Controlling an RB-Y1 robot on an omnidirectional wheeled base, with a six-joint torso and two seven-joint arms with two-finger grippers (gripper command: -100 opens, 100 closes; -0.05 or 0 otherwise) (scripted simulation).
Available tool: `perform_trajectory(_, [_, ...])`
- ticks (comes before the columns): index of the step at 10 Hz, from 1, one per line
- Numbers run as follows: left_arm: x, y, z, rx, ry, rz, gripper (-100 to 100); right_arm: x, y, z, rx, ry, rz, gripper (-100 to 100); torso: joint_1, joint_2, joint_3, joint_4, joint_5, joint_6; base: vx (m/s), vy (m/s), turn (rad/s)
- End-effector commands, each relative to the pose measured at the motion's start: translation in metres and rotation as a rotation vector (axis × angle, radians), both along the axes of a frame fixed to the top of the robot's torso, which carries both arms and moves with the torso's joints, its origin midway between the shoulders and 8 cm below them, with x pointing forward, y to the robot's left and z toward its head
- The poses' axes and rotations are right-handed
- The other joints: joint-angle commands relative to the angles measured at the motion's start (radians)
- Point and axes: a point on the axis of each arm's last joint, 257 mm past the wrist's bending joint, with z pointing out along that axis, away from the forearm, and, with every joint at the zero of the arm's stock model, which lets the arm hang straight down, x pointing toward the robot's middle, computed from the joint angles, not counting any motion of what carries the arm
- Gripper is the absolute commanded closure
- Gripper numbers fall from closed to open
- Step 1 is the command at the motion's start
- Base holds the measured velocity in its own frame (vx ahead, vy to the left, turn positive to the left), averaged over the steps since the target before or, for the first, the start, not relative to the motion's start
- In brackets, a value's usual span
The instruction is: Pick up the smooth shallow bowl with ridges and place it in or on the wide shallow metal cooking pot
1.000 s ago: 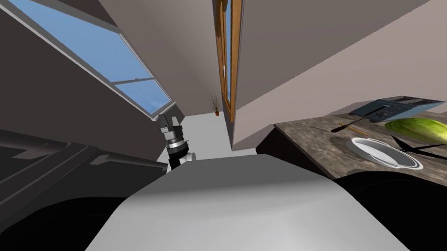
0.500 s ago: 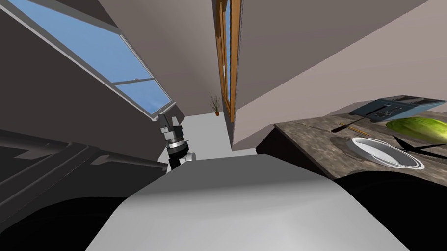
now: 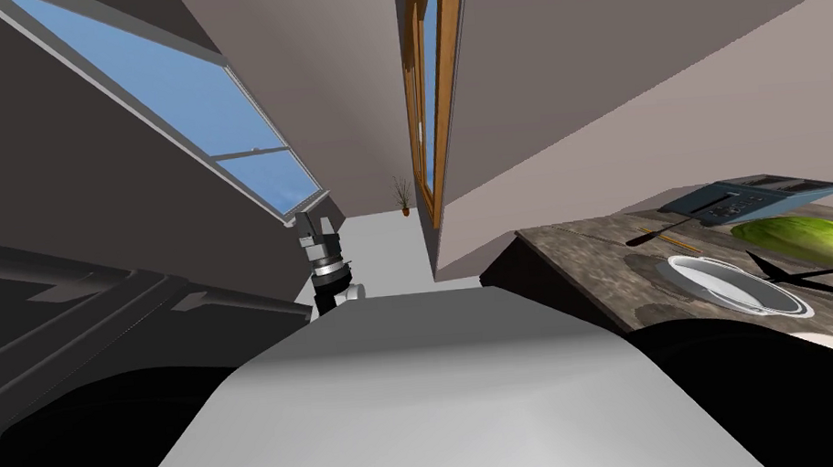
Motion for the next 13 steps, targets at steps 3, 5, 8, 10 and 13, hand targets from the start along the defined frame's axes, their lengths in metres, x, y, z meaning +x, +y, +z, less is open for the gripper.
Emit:
perform_trajectory(3, [0.0,0.0,0.0,0.0,0.0,0.0,0,0.015,-0.018,0.039,-0.027,-0.036,0.011,100,0.002,-0.003,-0.002,0.0,0.001,-0.001,0.068,0.017,-0.023])
perform_trajectory(5, [0.0,0.0,0.0,0.0,0.0,0.0,0,0.015,-0.018,0.039,-0.027,-0.036,0.011,100,0.0,-0.006,-0.003,-0.001,0.001,-0.002,0.066,-0.016,0.006])
perform_trajectory(8, [0.0,0.0,0.0,0.0,0.0,0.0,0,0.028,-0.023,0.057,-0.026,-0.05,0.032,100,0.0,-0.003,-0.002,0.0,0.002,-0.001,0.063,-0.02,-0.017])
perform_trajectory(10, [0.0,0.0,0.0,0.0,0.0,0.0,0,0.031,-0.023,0.06,-0.024,-0.054,0.037,100,0.0,-0.006,-0.003,-0.001,0.002,-0.002,0.066,-0.027,0.001])
perform_trajectory(13, [0.0,0.0,0.0,0.0,0.0,0.0,0,0.052,-0.022,0.075,0.006,-0.088,0.062,100,-0.006,-0.014,-0.008,-0.002,0.001,-0.008,0.173,-0.094,-0.034])
